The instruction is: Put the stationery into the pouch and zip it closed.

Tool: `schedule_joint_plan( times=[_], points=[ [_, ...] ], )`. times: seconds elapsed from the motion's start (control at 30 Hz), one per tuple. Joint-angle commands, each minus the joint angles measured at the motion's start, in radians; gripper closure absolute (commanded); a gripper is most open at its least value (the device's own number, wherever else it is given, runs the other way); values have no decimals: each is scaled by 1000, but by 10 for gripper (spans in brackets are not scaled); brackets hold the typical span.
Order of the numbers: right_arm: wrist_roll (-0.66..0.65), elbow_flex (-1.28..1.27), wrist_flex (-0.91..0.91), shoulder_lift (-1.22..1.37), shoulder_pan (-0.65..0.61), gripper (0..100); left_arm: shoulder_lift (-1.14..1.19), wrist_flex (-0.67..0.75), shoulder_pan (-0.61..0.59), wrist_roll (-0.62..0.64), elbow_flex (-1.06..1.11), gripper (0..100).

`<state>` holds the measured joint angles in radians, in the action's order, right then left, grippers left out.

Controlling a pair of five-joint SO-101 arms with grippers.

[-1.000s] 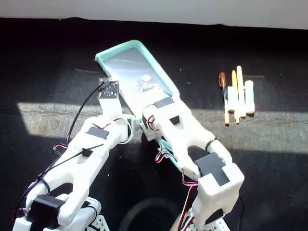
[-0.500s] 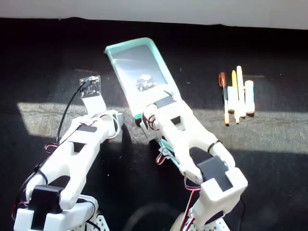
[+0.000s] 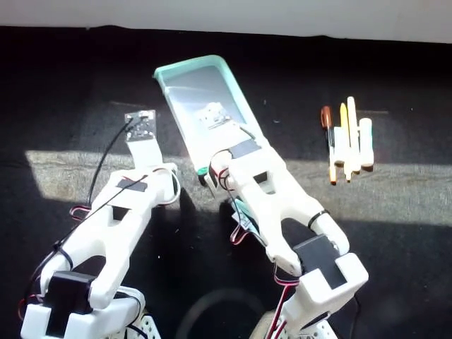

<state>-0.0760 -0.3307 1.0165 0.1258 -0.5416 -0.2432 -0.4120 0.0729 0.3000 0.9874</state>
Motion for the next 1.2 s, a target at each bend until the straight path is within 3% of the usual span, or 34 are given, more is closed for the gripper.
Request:
schedule_joint_plan(
  times=[0.0,0.2,0.4,0.63,0.9,1.17],
  points=[
    [-11,27,-1,4,13,993,-2,-9,54,14,-36,819],
    [-11,27,-1,5,13,993,-1,15,125,14,-39,800],
    [-11,27,1,5,13,993,8,161,122,8,-33,800],
    [-11,27,5,2,13,993,16,170,122,5,-33,800],
    [-11,25,7,1,12,993,160,284,38,5,-41,803],
    [-11,25,7,1,12,993,160,287,36,5,-58,803]
  ],
)
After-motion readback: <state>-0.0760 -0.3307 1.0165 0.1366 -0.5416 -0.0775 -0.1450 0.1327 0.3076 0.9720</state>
